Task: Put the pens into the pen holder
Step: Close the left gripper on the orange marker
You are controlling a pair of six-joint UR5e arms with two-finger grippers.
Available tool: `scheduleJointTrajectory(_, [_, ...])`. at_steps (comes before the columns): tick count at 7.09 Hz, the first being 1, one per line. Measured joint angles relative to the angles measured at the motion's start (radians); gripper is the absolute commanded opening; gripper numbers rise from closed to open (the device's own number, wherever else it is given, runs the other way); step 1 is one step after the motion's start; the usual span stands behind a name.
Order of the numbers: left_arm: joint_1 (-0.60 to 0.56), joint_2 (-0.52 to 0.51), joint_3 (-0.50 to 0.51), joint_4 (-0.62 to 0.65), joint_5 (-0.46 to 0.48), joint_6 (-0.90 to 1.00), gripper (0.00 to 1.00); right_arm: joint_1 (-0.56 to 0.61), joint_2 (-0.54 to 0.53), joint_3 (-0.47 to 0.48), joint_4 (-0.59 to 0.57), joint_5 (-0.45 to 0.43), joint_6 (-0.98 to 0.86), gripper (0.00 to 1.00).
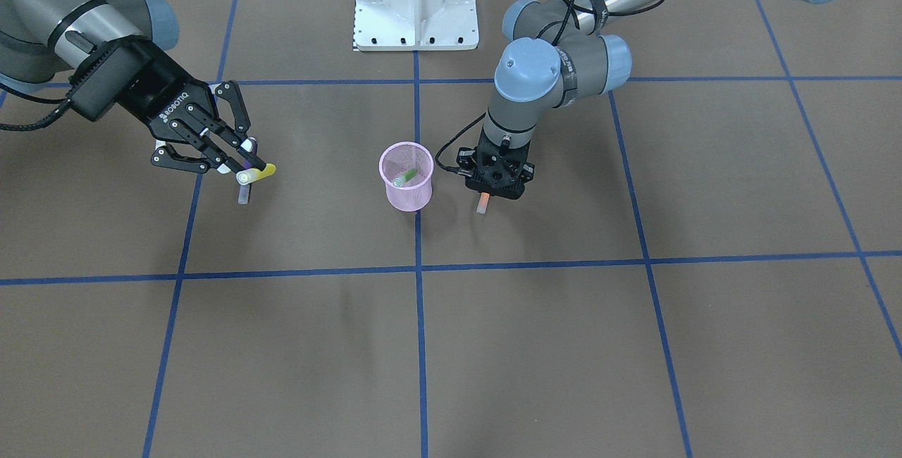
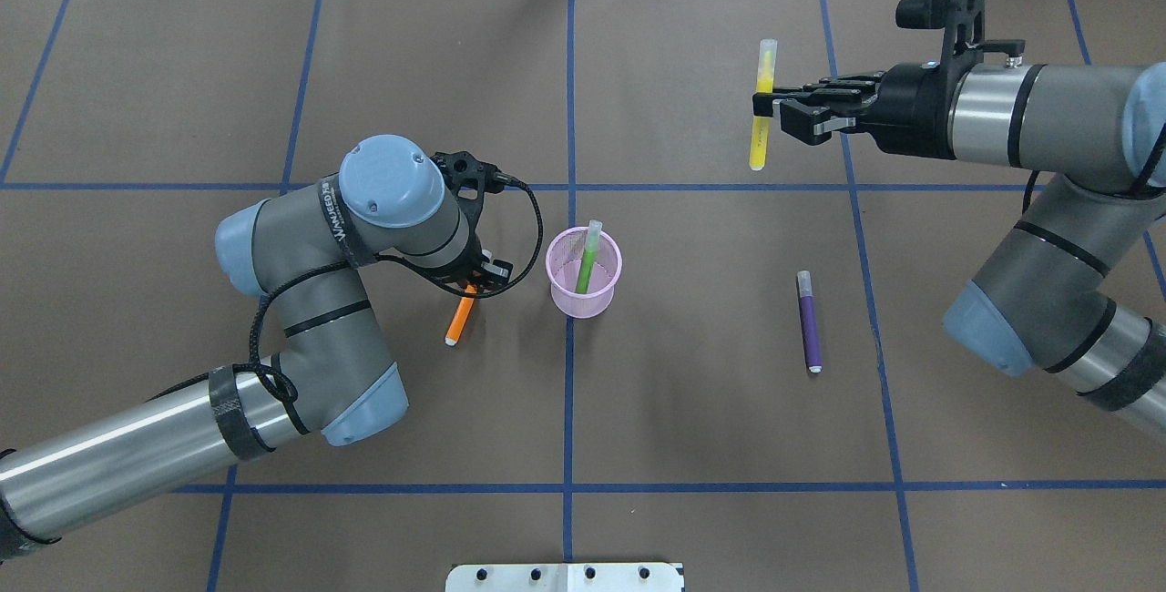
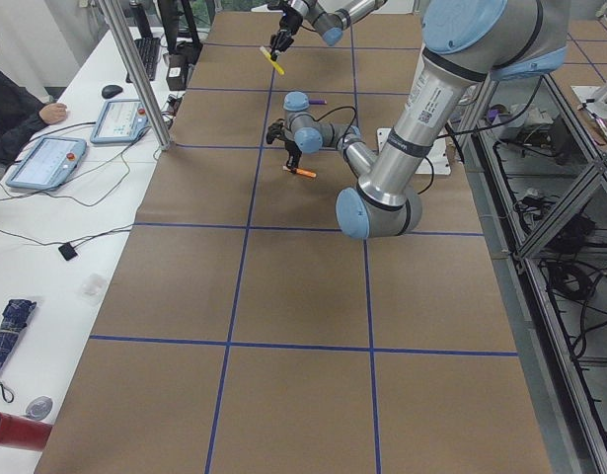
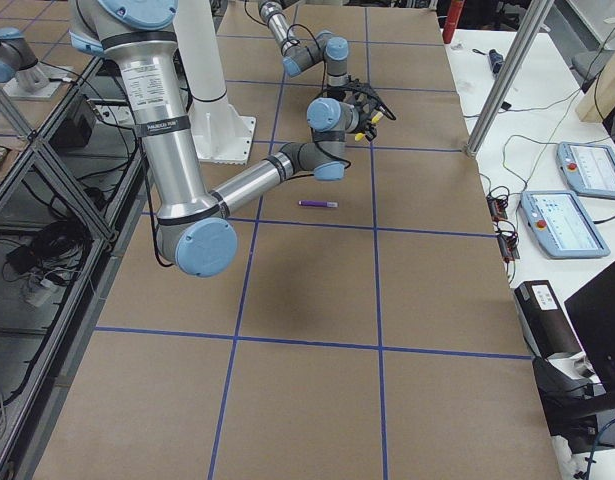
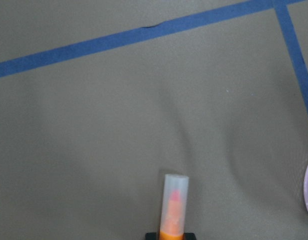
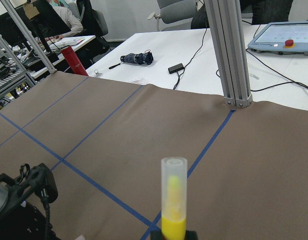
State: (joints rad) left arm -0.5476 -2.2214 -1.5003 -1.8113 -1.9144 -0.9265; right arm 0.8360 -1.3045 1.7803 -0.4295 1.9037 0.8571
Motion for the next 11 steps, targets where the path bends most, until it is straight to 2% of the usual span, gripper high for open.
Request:
scheduleJointTrajectory(3, [0.000, -0.001, -0.001, 0.001, 0.000, -0.001, 0.33, 0.000, 0.001, 0.001, 0.000, 0.000, 0.000, 0.00])
scheduleJointTrajectory(4, [0.001, -0.001, -0.001, 0.001, 0.000, -0.001, 0.36, 0.000, 0.001, 0.001, 0.000, 0.000, -0.001, 0.00])
scheduleJointTrajectory(9, [0.003, -0.002, 0.006, 0.000, 0.003, -0.003, 0.36, 0.000, 0.001, -0.001, 0.000, 0.000, 0.000, 0.00])
scheduleJointTrajectory(10, [0.003, -0.003, 0.007, 0.000, 0.003, -0.003, 0.23, 0.001, 0.001, -0.001, 0.000, 0.000, 0.000, 0.00])
scheduleJointTrajectory(11, [0.003, -0.004, 0.007, 0.001, 0.003, -0.003, 0.00, 0.001, 0.001, -0.001, 0.000, 0.000, 0.000, 0.00])
